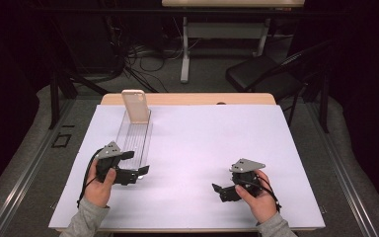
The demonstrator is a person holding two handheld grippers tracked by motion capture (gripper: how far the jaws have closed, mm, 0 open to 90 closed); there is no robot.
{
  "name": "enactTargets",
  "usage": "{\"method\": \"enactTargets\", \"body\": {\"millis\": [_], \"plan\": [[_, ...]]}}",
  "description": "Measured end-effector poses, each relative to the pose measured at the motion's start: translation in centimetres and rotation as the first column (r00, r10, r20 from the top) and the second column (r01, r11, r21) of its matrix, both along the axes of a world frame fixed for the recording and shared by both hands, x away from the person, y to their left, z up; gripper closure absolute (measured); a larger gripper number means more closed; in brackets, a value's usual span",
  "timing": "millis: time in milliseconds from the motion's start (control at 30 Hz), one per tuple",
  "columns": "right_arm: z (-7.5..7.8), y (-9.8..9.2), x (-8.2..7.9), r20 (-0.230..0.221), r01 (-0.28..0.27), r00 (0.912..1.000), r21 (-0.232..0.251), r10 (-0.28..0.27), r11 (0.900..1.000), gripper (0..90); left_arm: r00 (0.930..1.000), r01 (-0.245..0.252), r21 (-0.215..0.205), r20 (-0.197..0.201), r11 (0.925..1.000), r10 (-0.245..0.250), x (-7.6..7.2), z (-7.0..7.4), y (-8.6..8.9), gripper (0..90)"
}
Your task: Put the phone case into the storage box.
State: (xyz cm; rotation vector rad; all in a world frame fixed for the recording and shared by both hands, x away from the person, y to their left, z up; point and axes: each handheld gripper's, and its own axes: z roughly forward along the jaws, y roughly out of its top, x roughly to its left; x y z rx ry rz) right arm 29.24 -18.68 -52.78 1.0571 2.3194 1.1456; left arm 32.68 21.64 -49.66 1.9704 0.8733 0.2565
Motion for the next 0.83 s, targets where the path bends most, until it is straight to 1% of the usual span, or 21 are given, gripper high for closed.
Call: {"method": "enactTargets", "body": {"millis": [667,833], "plan": [[-0.46,0.0,0.15,-0.013,0.0,0.9999,-0.006,0.0,1.0,3.4,1.0,0.003,-0.002,-0.001,1.0,-0.003,0.03,-0.09,-0.12,15.1],[-0.59,-0.02,0.22,-0.017,0.002,0.9998,-0.006,-0.002,1.0,3.4,1.0,0.004,0.004,0.0,1.0,-0.004,0.07,-0.1,-0.1,15.1]]}}
